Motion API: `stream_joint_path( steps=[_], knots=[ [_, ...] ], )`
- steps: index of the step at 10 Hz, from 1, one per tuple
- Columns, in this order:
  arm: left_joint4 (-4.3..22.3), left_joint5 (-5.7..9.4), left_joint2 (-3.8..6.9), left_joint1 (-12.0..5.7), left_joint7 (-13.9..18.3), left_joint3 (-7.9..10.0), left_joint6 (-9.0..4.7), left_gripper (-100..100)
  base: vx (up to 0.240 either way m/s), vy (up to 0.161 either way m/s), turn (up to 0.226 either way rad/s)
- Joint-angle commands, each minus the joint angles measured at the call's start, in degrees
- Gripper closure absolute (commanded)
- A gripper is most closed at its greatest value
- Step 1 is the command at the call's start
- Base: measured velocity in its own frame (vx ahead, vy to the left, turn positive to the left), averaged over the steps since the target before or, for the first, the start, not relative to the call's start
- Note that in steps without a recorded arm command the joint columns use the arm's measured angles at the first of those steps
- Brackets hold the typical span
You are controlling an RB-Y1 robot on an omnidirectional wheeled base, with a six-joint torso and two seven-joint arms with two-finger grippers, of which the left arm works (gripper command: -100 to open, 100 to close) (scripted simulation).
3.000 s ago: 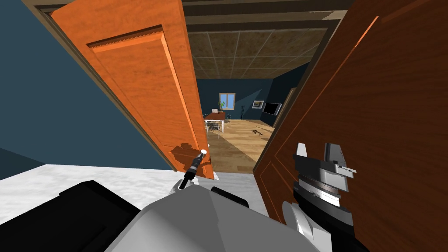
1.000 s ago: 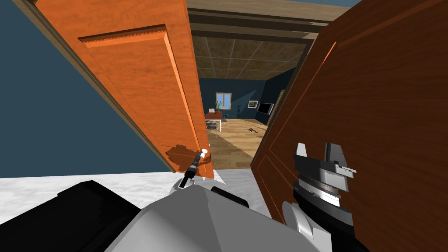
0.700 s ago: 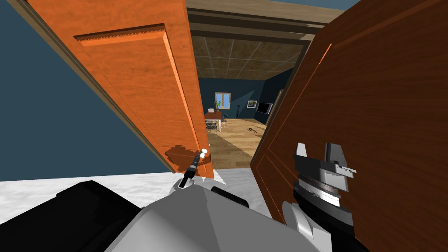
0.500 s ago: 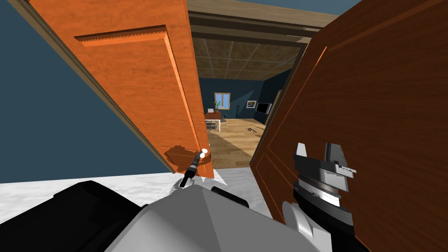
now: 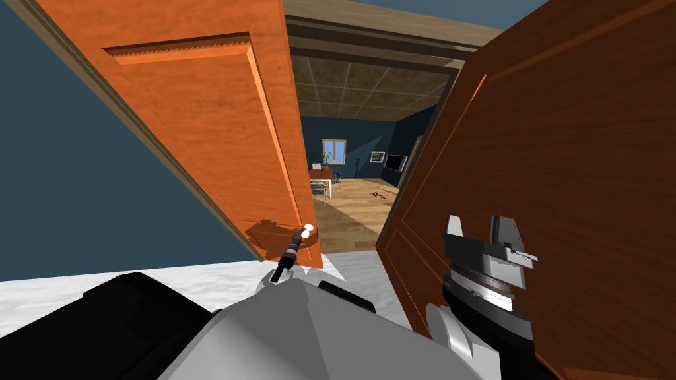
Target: Pull the door open
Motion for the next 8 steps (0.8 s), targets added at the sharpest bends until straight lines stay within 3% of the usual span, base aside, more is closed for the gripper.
stream_joint_path(
  steps=[1,8],
  knots=[
    [0.14,0.55,-0.77,-0.36,2.86,-1.51,-0.15,100,-0.036,0.016,-0.035],
    [0.68,3.88,-0.09,-0.86,12.32,-3.2,-0.25,100,-0.042,0.014,-0.049]
  ],
)
